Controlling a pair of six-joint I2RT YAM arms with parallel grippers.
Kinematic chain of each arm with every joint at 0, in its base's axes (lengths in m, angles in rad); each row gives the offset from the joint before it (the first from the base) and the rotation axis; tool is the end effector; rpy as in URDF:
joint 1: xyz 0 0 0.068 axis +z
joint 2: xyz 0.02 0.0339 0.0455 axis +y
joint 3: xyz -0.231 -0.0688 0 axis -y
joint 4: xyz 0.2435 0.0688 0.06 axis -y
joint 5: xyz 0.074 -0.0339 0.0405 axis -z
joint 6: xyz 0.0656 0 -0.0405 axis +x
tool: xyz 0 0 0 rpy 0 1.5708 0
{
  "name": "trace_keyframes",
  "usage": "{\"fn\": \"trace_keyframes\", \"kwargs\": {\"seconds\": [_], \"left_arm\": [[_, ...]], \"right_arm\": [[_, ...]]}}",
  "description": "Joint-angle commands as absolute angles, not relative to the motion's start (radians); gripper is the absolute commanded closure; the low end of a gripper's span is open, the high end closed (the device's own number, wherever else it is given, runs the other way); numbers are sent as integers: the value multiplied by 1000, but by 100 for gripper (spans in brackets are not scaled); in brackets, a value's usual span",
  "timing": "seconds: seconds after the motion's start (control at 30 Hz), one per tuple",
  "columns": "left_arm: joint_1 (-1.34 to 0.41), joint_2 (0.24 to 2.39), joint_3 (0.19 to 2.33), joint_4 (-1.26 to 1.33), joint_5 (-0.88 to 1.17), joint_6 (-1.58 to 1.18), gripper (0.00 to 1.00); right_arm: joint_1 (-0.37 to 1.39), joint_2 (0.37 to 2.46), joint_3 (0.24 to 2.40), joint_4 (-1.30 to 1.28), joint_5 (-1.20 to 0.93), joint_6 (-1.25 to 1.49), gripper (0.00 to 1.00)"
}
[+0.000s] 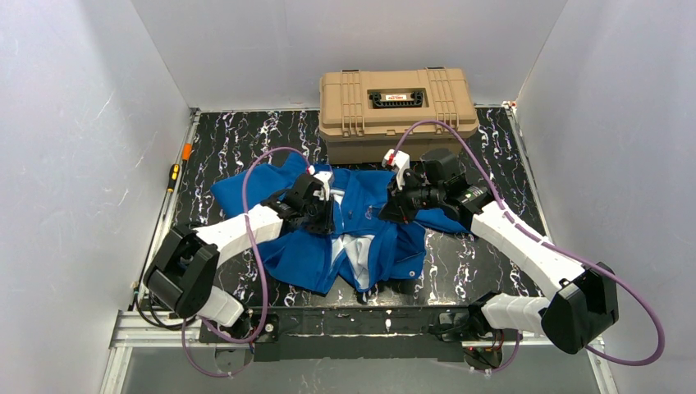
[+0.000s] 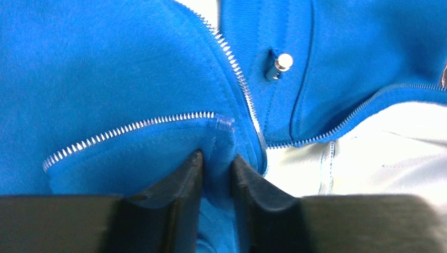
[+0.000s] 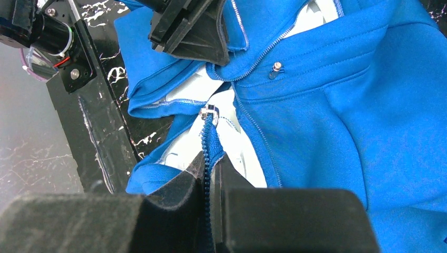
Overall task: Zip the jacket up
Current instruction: Pick up the jacket from the center of the board.
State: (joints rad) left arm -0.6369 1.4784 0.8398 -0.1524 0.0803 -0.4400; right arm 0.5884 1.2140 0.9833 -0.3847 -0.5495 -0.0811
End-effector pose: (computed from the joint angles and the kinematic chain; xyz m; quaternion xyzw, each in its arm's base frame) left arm 0.2605 -0.1993 0.1474 0.1060 0.9182 -0.2266 0.3070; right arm 0.2274 0.1929 0.2577 -0.3986 0.7663 0.3443 0.3679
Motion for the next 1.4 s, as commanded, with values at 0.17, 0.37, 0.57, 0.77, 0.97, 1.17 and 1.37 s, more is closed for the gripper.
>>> {"fn": "trace_keyframes", "kwargs": {"seconds": [0.17, 0.37, 0.57, 0.77, 0.97, 1.17, 1.37], "left_arm": [[-633, 1358, 749, -98, 133, -157, 100], [-633, 1300, 755, -100, 182, -109, 100], [-633, 1117, 824, -42, 190, 315, 100], [-603, 991, 916, 153, 248, 966, 100], [-446, 1155, 1261, 442, 520, 1445, 100], [-433, 1185, 1415, 490, 752, 1585, 100], [-437, 940, 821, 485, 922, 1790, 100]], "right_arm": [[581, 1195, 1007, -360, -551, -77, 99], [581, 1201, 1015, -358, -552, -73, 99], [582, 1219, 1060, -361, -584, -65, 99], [581, 1270, 1189, -328, -625, -42, 99], [549, 1351, 1401, -169, -692, 81, 99], [548, 1305, 1411, -20, -772, 244, 99], [548, 1212, 1300, -103, -732, 232, 99]]}}
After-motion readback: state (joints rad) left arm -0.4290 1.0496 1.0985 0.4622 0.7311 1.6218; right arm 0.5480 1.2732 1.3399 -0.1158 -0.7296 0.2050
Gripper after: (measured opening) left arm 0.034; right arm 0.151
